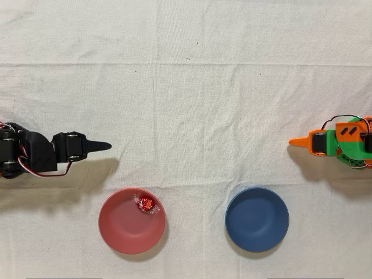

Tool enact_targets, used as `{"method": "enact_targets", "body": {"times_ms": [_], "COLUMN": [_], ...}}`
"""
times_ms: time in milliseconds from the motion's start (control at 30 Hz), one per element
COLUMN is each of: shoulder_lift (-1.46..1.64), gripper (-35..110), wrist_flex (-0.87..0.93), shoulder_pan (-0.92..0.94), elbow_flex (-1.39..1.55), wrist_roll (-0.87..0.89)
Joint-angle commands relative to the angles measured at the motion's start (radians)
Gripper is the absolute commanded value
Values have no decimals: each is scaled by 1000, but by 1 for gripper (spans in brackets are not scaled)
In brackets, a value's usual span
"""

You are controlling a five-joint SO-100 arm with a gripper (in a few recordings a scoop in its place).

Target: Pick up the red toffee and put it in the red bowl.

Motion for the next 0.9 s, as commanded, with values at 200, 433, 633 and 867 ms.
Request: {"method": "enact_targets", "body": {"times_ms": [200,433,633,867], "shoulder_lift": [84,115,115,115], "gripper": [1,1,1,1], "wrist_flex": [6,195,195,195], "shoulder_pan": [6,11,11,11], "elbow_flex": [67,67,67,67], "wrist_roll": [14,46,66,64]}}
